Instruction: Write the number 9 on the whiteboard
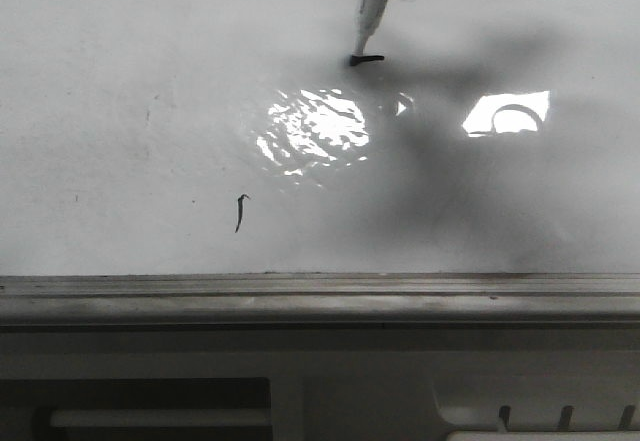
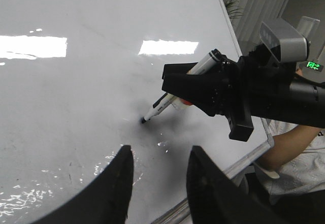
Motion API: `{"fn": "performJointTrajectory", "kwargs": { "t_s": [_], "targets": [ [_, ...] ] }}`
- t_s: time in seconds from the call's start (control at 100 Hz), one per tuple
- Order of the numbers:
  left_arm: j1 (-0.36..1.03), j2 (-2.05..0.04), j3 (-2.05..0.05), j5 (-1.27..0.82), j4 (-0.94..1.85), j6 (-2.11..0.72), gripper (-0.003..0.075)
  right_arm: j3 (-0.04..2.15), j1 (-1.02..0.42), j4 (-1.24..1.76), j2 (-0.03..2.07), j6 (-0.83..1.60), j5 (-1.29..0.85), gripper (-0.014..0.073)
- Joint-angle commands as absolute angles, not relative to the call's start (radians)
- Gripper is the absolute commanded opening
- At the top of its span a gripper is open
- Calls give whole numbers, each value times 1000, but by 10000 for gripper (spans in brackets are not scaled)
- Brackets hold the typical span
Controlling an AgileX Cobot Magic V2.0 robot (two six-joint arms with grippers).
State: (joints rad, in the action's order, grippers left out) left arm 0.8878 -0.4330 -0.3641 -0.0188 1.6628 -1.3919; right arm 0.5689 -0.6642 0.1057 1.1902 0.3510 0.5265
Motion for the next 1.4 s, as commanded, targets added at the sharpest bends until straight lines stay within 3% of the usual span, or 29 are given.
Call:
{"fn": "performJointTrajectory", "kwargs": {
  "t_s": [0.0,0.36,0.61,0.89,1.17,1.39],
  "targets": [
    [890,-438,-392,-32,1668,-1386,222,594,-679,110,1193,346,560,-77],
    [890,-438,-392,-32,1668,-1386,221,594,-678,110,1156,348,318,-77],
    [890,-438,-392,-32,1668,-1386,221,607,-592,110,1128,348,401,-77],
    [890,-438,-392,-32,1668,-1386,221,689,-592,108,1158,390,393,-77],
    [890,-438,-392,-34,1668,-1386,221,653,-615,122,1160,390,137,-76],
    [890,-438,-392,-34,1668,-1386,221,456,-715,148,1160,372,316,-76]
  ]
}}
